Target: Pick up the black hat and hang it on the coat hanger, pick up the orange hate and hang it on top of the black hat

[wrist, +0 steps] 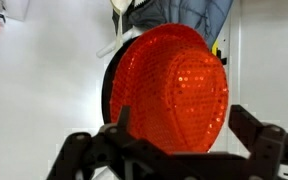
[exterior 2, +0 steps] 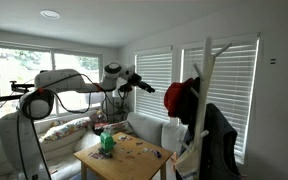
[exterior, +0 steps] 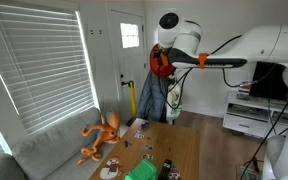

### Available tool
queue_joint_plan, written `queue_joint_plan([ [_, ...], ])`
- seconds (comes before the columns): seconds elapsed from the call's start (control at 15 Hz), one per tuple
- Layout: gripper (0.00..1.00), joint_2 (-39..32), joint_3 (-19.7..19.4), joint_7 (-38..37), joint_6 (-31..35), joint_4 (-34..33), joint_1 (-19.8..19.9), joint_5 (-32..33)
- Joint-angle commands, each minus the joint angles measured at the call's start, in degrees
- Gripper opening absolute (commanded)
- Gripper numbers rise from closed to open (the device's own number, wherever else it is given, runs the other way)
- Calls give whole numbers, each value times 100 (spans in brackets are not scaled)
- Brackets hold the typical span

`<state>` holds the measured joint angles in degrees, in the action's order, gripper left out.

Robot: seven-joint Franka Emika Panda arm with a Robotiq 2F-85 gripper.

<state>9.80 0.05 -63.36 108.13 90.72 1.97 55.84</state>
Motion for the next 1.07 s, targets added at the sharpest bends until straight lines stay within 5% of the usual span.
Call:
queue_joint_plan([
  [0.0, 100, 158, 145, 220, -664, -243, -78, -580],
  [0.53, 100, 248, 582, 121, -1547, -371, -221, -733],
  [1.0, 100, 231, 589, 117, -1434, -285, -201, -619],
])
